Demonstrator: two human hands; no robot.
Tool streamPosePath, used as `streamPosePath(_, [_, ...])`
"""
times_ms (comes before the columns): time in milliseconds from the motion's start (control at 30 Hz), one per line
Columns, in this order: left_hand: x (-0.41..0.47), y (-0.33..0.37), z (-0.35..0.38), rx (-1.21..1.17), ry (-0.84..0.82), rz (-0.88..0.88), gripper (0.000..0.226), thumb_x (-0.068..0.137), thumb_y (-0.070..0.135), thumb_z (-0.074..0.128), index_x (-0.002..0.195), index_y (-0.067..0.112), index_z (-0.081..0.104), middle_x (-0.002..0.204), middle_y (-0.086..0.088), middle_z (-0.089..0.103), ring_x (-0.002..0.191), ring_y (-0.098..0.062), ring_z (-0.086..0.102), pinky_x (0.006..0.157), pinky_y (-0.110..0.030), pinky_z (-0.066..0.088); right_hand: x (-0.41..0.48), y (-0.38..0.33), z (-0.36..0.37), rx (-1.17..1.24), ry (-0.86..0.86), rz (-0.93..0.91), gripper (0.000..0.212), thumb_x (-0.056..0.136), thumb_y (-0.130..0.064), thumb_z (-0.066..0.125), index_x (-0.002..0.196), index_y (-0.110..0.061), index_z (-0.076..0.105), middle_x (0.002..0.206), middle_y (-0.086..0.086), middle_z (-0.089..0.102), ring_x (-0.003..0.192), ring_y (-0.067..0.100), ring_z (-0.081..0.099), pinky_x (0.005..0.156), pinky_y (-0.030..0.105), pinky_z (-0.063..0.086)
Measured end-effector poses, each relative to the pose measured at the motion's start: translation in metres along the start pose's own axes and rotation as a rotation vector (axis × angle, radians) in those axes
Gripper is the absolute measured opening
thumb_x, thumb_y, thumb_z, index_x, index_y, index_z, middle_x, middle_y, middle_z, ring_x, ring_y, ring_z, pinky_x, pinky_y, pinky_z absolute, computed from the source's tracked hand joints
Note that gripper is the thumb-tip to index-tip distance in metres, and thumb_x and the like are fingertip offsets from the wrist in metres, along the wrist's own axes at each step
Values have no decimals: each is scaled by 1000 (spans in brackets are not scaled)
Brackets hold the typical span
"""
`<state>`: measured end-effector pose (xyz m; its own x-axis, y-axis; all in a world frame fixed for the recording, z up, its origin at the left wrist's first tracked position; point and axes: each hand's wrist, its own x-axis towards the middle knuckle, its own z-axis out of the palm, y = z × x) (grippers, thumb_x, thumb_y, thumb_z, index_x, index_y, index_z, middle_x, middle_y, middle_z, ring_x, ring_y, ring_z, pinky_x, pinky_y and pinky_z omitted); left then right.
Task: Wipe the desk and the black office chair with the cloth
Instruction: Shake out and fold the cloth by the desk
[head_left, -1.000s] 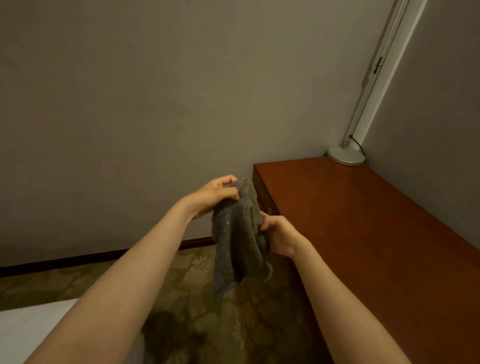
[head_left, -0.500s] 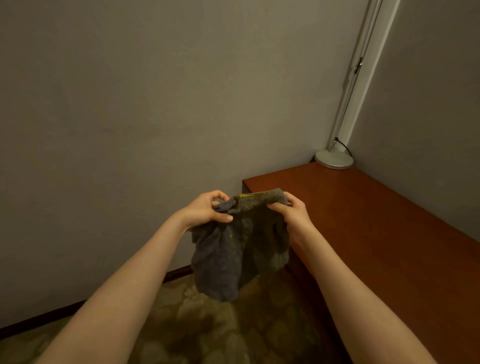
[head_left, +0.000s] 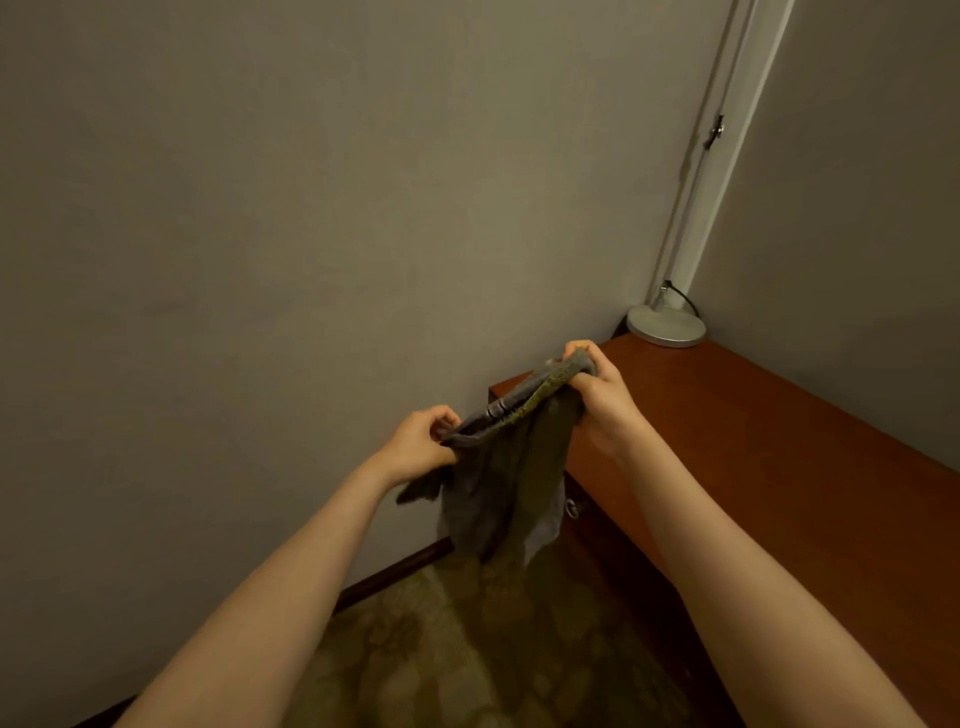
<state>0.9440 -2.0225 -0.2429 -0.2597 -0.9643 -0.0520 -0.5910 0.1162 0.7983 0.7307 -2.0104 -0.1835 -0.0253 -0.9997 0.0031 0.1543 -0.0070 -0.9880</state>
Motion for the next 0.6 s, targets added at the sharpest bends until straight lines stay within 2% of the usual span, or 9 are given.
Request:
streamPosePath(100, [19, -13, 1, 124, -125, -16, 24, 75, 5, 68, 81, 25, 55, 91, -5, 60, 89, -23, 59, 79, -34, 49, 19, -1, 0, 4, 5, 23, 42, 89, 16, 30, 84, -18, 54, 79, 6, 52, 66, 17, 51, 52, 24, 42])
streamPosePath(167, [31, -12, -3, 165, -135, -16, 29, 76, 4, 64, 78, 30, 53, 92, -6, 61, 91, -26, 60, 80, -41, 50, 30, 0, -5, 2, 33, 52, 41, 90, 13, 31, 84, -17, 57, 80, 7, 53, 69, 17, 53, 54, 24, 44])
streamPosePath(233, [44, -14, -4, 198, -110, -5, 34, 75, -2, 58, 79, 31, 52, 91, -5, 61, 88, -26, 59, 78, -40, 50, 41, 1, -12, 70, 74, 77, 37, 92, 11, 32, 81, -15, 56, 78, 8, 54, 69, 17, 54, 52, 21, 47])
streamPosePath(333, [58, -21, -4, 187, -38, -52, 34, 80, -4, 51, 76, 30, 53, 83, -3, 58, 81, -24, 56, 73, -38, 48, 59, -3, -27, 135, 155, 104, 32, 93, 7, 37, 78, -14, 55, 76, 7, 55, 69, 16, 54, 57, 24, 46])
streamPosePath(433, [76, -19, -8, 169, 166, -138, 18, 85, 2, 52, 78, 18, 60, 82, -9, 60, 81, -24, 56, 72, -31, 43, 82, -7, -44, -63, 184, 96, 30, 89, 9, 45, 75, -15, 57, 71, 3, 57, 69, 17, 54, 56, 24, 46])
streamPosePath(467, [81, -15, -11, 136, 216, -183, 19, 85, 4, 52, 72, 16, 59, 76, -11, 59, 75, -23, 54, 66, -30, 40, 90, -6, -50, -151, 193, 109, 29, 86, 11, 48, 76, -14, 59, 73, 4, 60, 73, 20, 55, 60, 28, 49])
streamPosePath(533, [85, -3, -16, -24, 242, -306, 26, 80, 9, 53, 55, 15, 49, 58, -10, 48, 58, -23, 43, 54, -27, 31, 104, -3, -61, -298, 205, 170, 22, 83, 11, 51, 86, -8, 60, 87, 10, 63, 83, 25, 56, 77, 43, 52])
streamPosePath(600, [87, 11, -18, -353, 183, -453, 16, 66, 19, 48, 53, 15, 40, 50, -7, 39, 48, -22, 34, 47, -23, 25, 115, 4, -74, -375, 237, 272, 18, 82, 5, 55, 97, -1, 60, 103, 18, 63, 92, 29, 59, 88, 47, 50])
